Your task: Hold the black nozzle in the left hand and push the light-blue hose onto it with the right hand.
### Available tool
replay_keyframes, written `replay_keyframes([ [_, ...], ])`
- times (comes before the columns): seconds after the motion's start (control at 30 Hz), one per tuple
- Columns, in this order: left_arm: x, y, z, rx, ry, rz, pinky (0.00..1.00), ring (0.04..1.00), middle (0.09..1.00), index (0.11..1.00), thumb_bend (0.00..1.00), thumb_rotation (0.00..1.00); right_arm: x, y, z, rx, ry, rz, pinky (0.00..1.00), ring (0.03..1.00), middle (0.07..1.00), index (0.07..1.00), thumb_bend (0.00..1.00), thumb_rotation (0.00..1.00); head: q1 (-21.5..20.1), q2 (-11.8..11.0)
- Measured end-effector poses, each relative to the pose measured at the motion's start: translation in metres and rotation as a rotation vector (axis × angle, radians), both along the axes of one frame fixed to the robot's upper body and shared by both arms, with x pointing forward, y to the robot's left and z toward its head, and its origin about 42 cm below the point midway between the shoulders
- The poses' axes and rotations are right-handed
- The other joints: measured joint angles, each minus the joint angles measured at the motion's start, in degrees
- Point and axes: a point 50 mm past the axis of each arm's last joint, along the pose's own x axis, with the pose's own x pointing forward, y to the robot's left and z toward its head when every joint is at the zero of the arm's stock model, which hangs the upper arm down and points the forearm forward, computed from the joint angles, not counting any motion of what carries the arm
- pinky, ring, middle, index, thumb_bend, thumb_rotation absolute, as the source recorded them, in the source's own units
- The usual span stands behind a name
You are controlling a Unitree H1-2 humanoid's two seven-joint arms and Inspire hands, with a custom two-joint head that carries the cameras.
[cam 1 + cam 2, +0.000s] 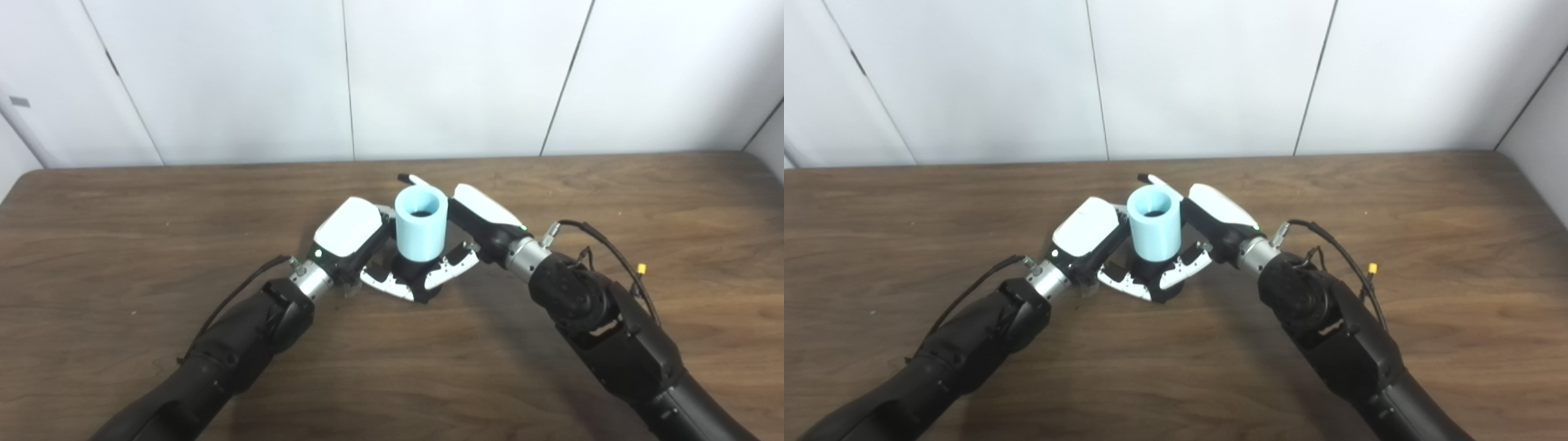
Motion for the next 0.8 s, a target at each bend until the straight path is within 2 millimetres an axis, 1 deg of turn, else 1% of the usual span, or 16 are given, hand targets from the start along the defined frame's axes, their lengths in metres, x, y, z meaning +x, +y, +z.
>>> replay_keyframes([
  [0.03,0.0,0.0,0.0,0.0,0.0,0.0,0.42,0.516,0.457,0.49,0.53,0.0,0.0,0.0,0.0,0.023,0.006,-0.01,0.7,0.976,1.0,1.0,1.0,0.18,-0.09,-0.09],
  [0.07,0.0,0.0,0.0,0.0,0.0,0.0,0.42,0.516,0.457,0.49,0.53,0.0,0.0,0.001,-0.001,0.044,0.014,-0.021,0.7,0.98,1.0,1.0,1.0,0.18,-0.09,-0.09],
  [0.1,0.0,0.0,0.0,0.0,0.0,0.0,0.43,0.523,0.466,0.488,0.53,0.0,0.0,0.001,-0.001,0.06,0.02,-0.03,0.76,0.992,1.0,1.0,1.0,0.18,-0.17,-0.17],
  [0.17,0.0,0.0,0.0,0.0,0.0,0.0,0.44,0.528,0.471,0.486,0.53,0.0,0.001,0.002,-0.001,0.082,0.031,-0.049,0.8,0.998,1.0,1.0,1.0,0.2,-0.18,-0.18],
  [0.23,0.0,-0.001,0.0,-0.001,0.0,-0.001,0.44,0.522,0.464,0.487,0.53,0.0,0.003,0.0,0.0,0.096,0.037,-0.075,0.87,1.0,1.0,1.0,1.0,0.26,-0.52,-0.26],
  [0.3,0.0,-0.001,0.0,-0.001,0.0,-0.001,0.45,0.522,0.462,0.488,0.53,0.0,0.007,-0.004,0.003,0.103,0.037,-0.098,0.86,1.0,1.0,1.0,1.0,0.27,-0.53,-0.35],
  [0.37,0.0,-0.001,0.0,-0.001,0.0,-0.001,0.46,0.538,0.456,0.491,0.53,0.0,0.014,-0.01,0.008,0.111,0.027,-0.127,0.88,1.0,1.0,1.0,1.0,0.27,-0.53,-0.44],
  [0.43,0.001,-0.002,0.001,-0.007,0.0,0.001,0.47,0.541,0.456,0.491,0.53,0.0,0.019,-0.015,0.012,0.12,0.019,-0.144,0.91,1.0,1.0,1.0,1.0,0.26,-0.61,-0.53],
  [0.47,0.001,-0.002,0.001,-0.009,0.0,0.004,0.47,0.542,0.457,0.49,0.53,0.0,0.02,-0.016,0.013,0.125,0.018,-0.147,0.94,1.0,1.0,1.0,1.0,0.26,-0.62,-0.53],
  [0.5,0.001,-0.002,0.001,-0.01,0.0,0.004,0.47,0.537,0.457,0.489,0.53,0.0,0.021,-0.017,0.014,0.129,0.021,-0.145,0.96,1.0,1.0,1.0,1.0,0.28,-0.62,-0.53],
  [0.6,0.001,-0.002,0.001,-0.01,0.001,0.006,0.47,0.532,0.46,0.488,0.53,0.0,0.024,-0.022,0.019,0.121,0.032,-0.127,0.99,1.0,1.0,1.0,1.0,0.32,-0.7,-0.53],
  [0.63,0.002,-0.003,0.001,-0.01,0.001,0.006,0.47,0.532,0.46,0.489,0.53,0.0,0.026,-0.026,0.023,0.111,0.038,-0.113,1.0,1.0,1.0,1.0,1.0,0.33,-0.79,-0.53],
  [0.67,0.002,-0.003,0.001,-0.009,0.002,0.006,0.47,0.536,0.464,0.487,0.53,0.0,0.028,-0.032,0.029,0.095,0.038,-0.097,1.0,1.0,1.0,1.0,1.0,0.36,-0.88,-0.53],
  [0.73,0.002,-0.003,0.001,-0.008,0.002,0.004,0.48,0.542,0.461,0.491,0.53,0.0,0.03,-0.042,0.048,0.06,0.031,-0.049,1.0,1.0,1.0,1.0,1.0,0.39,-0.79,-0.62],
  [0.8,0.002,-0.003,0.0,-0.01,-0.002,0.004,0.47,0.542,0.454,0.495,0.53,0.0,0.028,-0.049,0.074,0.023,0.03,0.028,1.0,1.0,1.0,1.0,1.0,0.38,-0.7,-0.7],
])
